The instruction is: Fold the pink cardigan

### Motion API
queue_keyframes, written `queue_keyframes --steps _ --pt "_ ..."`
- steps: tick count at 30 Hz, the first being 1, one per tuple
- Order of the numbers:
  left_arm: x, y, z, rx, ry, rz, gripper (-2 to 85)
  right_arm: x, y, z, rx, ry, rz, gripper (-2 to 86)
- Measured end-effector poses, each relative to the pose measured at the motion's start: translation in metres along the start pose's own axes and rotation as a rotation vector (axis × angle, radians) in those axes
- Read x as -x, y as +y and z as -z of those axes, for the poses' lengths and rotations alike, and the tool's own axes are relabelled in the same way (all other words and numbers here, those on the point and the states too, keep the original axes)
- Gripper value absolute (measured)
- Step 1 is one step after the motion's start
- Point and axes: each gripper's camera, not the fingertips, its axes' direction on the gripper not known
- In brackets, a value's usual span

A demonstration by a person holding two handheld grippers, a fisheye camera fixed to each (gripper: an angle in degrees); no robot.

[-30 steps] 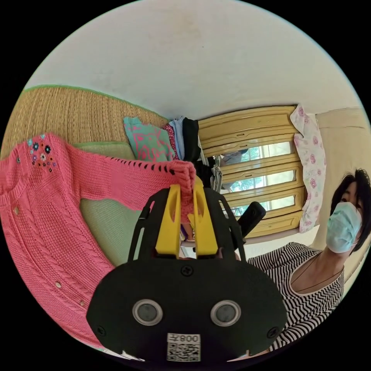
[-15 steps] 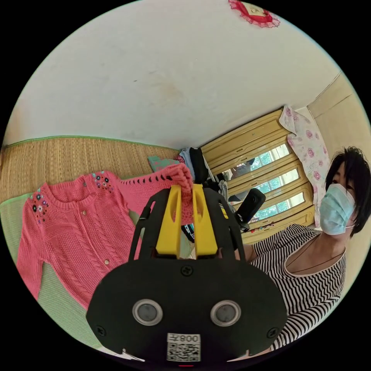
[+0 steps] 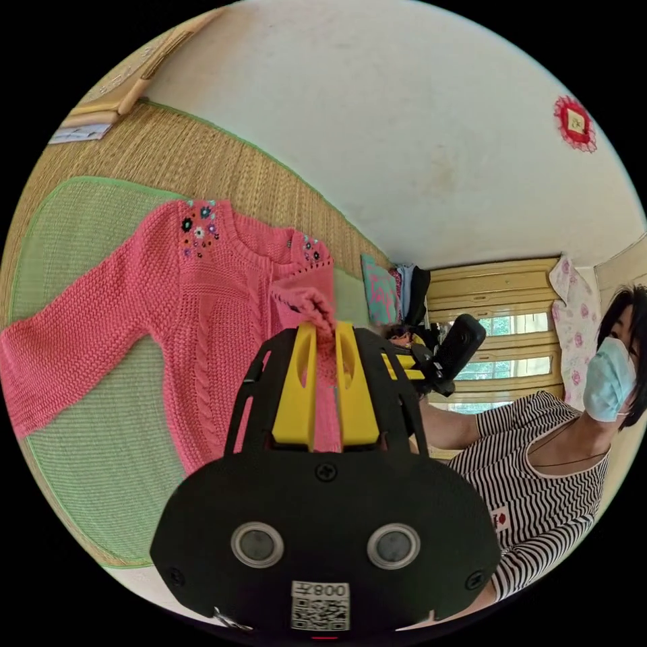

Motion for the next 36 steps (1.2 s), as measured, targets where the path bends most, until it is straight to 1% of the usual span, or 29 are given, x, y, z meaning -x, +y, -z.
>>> queue_keyframes --steps 7,14,18,23,27,29,33,35,36 --pt "0.101 -0.017 0.003 0.016 -0.034 0.033 4.9 -0.025 -0.052 -0.080 0.098 0.002 -0.008 3.0" --pt "0.189 -0.026 0.012 -0.020 -0.048 0.086 5.1 -0.039 -0.092 -0.135 0.164 -0.001 0.004 3.1" --pt "0.221 -0.028 0.020 -0.029 -0.063 0.092 4.7 -0.037 -0.114 -0.159 0.186 -0.004 0.035 3.6" --pt "0.240 -0.034 0.035 -0.068 -0.076 -0.003 4.2 -0.029 -0.141 -0.167 0.180 0.015 0.072 4.2" --pt "0.266 -0.040 0.037 -0.037 -0.130 0.000 4.4 -0.026 -0.164 -0.175 0.194 0.039 0.086 4.7" --pt "0.284 -0.038 0.043 -0.065 -0.102 0.011 4.8 -0.026 -0.171 -0.182 0.213 0.037 0.092 5.0" --pt "0.301 -0.027 0.058 -0.136 -0.120 0.018 5.8 -0.022 -0.187 -0.188 0.224 0.029 0.104 5.7" --pt "0.313 -0.014 0.073 -0.237 -0.118 0.039 6.1 -0.021 -0.192 -0.187 0.230 0.015 0.105 6.0" --pt "0.316 -0.011 0.075 -0.256 -0.112 0.045 6.1 -0.019 -0.194 -0.187 0.238 0.007 0.108 6.1"
